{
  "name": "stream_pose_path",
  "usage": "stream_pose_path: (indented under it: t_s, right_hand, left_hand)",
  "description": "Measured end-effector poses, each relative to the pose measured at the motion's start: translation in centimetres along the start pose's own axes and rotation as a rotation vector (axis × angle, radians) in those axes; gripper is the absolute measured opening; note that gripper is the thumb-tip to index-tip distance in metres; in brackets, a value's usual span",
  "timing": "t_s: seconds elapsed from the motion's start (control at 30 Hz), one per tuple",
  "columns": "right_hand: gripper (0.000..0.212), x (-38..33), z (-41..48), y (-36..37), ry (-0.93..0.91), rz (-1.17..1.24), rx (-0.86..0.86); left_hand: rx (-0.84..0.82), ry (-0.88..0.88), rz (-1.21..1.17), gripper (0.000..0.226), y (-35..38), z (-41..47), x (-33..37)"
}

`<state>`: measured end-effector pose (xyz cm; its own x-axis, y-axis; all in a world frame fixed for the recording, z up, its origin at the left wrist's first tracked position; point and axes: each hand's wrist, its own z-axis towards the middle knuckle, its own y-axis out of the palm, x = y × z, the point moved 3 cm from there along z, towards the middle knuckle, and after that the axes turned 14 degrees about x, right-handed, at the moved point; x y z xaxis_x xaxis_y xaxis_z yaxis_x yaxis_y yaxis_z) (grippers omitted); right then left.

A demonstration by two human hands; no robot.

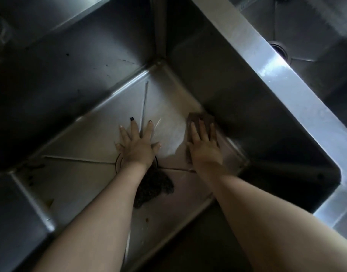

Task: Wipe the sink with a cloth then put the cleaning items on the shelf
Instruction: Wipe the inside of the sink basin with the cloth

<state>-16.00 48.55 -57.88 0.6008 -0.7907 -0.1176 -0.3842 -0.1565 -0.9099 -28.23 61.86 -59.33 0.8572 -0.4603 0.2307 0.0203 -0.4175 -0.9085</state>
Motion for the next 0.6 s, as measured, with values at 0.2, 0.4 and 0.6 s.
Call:
stream_pose_path:
  t_s: [0.2,0.4,0.6]
  right_hand:
    - [0.061,-1.8,-3.8,1.4,0.086,-0.023,0.036]
    - [0.067,-1.8,-0.6,1.0,-0.1,-0.028,-0.009]
    - [0.059,-1.8,1.6,-0.2,-0.13,-0.025,0.017]
  left_hand:
    - [0.023,0.012,0.001,0.066,-0.1,-0.2,0.0]
    - [0.038,0.028,-0.004,0.066,0.0,-0.2,-0.2]
    - [-0.001,0.007,-0.059,0.064,0.2,0.2,-0.7]
